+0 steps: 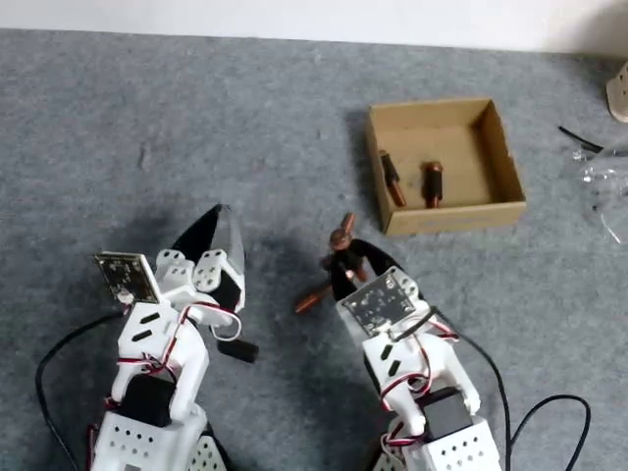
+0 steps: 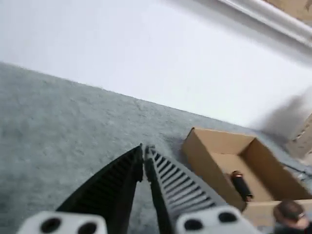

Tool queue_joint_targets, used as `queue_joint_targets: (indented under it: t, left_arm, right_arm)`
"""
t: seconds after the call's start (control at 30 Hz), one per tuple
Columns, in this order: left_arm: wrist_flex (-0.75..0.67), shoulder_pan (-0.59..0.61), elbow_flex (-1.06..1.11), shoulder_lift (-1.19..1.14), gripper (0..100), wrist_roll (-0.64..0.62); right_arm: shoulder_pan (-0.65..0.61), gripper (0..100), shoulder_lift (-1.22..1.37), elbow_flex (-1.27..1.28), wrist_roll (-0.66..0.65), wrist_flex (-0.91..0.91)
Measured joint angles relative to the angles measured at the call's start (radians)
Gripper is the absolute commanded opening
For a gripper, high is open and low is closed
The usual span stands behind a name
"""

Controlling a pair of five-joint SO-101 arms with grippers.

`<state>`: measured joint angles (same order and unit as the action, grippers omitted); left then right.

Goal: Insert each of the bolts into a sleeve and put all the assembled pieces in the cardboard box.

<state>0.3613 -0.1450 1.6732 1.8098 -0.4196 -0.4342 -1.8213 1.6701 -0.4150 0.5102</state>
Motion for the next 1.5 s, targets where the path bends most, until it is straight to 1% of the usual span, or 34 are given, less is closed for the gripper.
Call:
queue_joint_targets:
  t: [0.07, 0.13, 0.17, 0.27, 0.3, 0.33, 0.47, 0.6, 0.83, 0.97, 1.1, 1.3, 1.43, 1.5]
  left_arm:
    - [0.0, 0.02, 0.0, 0.0, 1, 0.038]
    - [0.037, 0.048, -0.002, 0.0, 1, 0.121]
    - [0.072, 0.057, -0.002, 0.0, 1, 0.18]
    - [0.163, 0.051, -0.002, 0.0, 1, 0.428]
    - [0.175, 0.049, -0.002, 0.0, 1, 0.491]
    - [0.175, 0.049, -0.002, 0.0, 1, 0.528]
    - [0.175, 0.055, 0.002, 0.0, 1, 0.548]
    - [0.175, 0.095, 0.003, 0.0, 1, 0.56]
    - [0.175, 0.098, 0.003, 0.0, 1, 0.566]
    - [0.175, 0.098, 0.003, 0.0, 1, 0.566]
    - [0.175, 0.098, 0.003, 0.0, 1, 0.566]
    - [0.175, 0.098, 0.003, 0.0, 1, 0.566]
    - [0.175, 0.098, 0.003, 0.0, 1, 0.566]
    - [0.175, 0.098, 0.003, 0.0, 1, 0.566]
  right_arm:
    - [0.025, 0.5, 0.0, 0.0, 0.008, -0.002]
    - [0.051, 0.5, 0.0, 0.0, 0.031, -0.012]
    - [0.063, 0.5, 0.0, 0.0, 0.041, -0.018]
    - [0.089, 0.5, 0.0, 0.0, 0.052, -0.02]
    - [0.094, 0.5, 0.0, 0.0, 0.057, -0.02]
    - [0.094, 0.5, 0.0, 0.0, 0.058, -0.02]
    - [0.095, 0.5, 0.0, 0.0, 0.058, -0.02]
    - [0.095, 0.5, 0.0, 0.0, 0.058, -0.008]
    - [0.153, 0.5, 0.0, 0.0, 0.058, -0.008]
    - [0.155, 0.5, 0.052, 0.0, 0.058, -0.011]
    - [0.158, 0.5, 0.25, -0.121, 0.058, -0.011]
    - [0.176, 0.5, 0.724, -0.503, 0.058, -0.011]
    - [0.238, 0.5, 1.066, -0.786, 0.063, -0.011]
    - [0.278, 0.5, 1.229, -0.918, 0.089, -0.011]
